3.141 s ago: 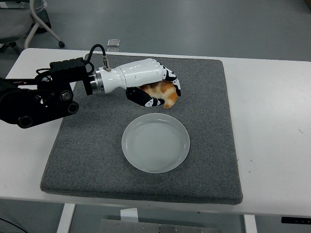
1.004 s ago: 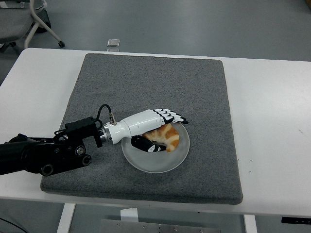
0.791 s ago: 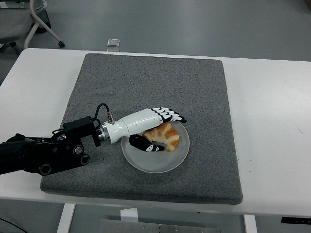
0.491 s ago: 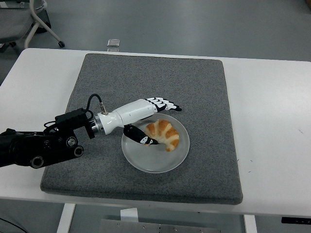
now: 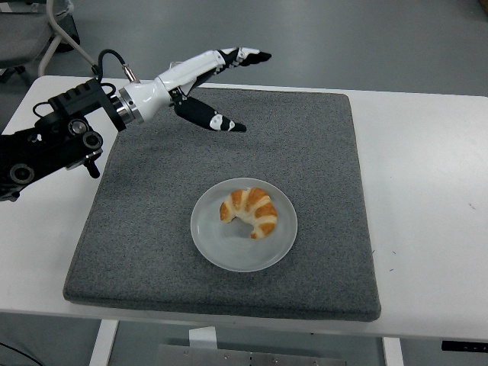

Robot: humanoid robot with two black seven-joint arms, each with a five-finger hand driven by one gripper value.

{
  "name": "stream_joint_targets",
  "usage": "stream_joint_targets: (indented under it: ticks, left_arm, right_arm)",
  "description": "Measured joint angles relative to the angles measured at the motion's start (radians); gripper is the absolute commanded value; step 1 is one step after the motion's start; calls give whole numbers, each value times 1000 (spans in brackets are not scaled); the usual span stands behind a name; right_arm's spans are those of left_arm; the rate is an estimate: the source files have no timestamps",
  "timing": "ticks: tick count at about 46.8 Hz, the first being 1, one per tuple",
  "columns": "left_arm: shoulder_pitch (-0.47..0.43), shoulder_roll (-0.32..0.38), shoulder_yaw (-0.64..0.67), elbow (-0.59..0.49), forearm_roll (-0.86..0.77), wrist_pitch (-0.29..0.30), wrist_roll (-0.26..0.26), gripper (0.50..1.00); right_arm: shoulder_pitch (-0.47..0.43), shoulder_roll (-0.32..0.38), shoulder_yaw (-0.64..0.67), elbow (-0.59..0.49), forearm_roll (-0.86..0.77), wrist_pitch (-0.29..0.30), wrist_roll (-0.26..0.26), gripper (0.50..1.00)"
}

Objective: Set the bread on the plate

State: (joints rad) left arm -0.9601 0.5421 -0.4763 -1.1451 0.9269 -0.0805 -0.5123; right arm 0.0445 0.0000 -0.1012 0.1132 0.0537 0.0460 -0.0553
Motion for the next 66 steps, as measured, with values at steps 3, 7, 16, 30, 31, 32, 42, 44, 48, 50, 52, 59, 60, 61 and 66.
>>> stream_joint_targets:
  ticks: [3, 7, 16, 30, 31, 32, 42, 44, 48, 50, 52, 59, 60, 61, 66]
  left_arm:
    - [-13, -2, -2, 26, -69, -15, 0, 990]
    - [-22, -6, -2, 69, -181, -23, 0, 990]
    - [-23, -10, -4, 150, -417, -51, 0, 990]
    - [-13, -12, -4, 284, -721, -98, -2, 992]
    - [-12, -12, -4, 291, -729, -101, -2, 992]
    - [-10, -12, -4, 298, -737, -104, -2, 992]
    - [10, -19, -4, 352, -844, -125, -2, 992]
    - [20, -19, -4, 366, -887, -134, -1, 992]
    - [33, -19, -1, 393, -959, -152, 0, 992]
    - [44, -20, -1, 404, -987, -157, 0, 992]
    - [53, -20, -1, 409, -1005, -160, 0, 992]
    - [80, -24, 0, 411, -1047, -161, 10, 992]
    - [82, -25, 0, 411, -1052, -161, 16, 992]
    - [85, -26, 1, 413, -1056, -160, 24, 992]
    - [91, -27, 1, 424, -1080, -157, 78, 992]
  right_arm:
    - [-1, 0, 0, 2, 0, 0, 0, 930]
    - [0, 0, -1, 5, 0, 0, 0, 930]
    - [0, 0, -1, 10, 0, 0, 0, 930]
    - [-1, 0, -1, 10, 0, 0, 0, 930]
    - [-1, 0, -1, 10, 0, 0, 0, 930]
    - [-1, 0, -1, 10, -1, 0, 0, 930]
    - [-1, 0, -1, 10, -2, 0, 0, 930]
    - [-1, 0, -1, 10, -2, 0, 0, 930]
    - [-1, 0, -1, 10, -2, 0, 0, 930]
    - [-1, 0, -1, 10, -2, 0, 0, 930]
    - [-2, 0, -2, 10, -2, 0, 0, 930]
    - [-1, 0, -2, 10, -2, 0, 0, 930]
    - [-1, 0, -2, 10, -2, 0, 0, 930]
    - [-1, 0, -2, 10, -2, 0, 0, 930]
    - [-1, 0, -1, 11, -2, 0, 0, 930]
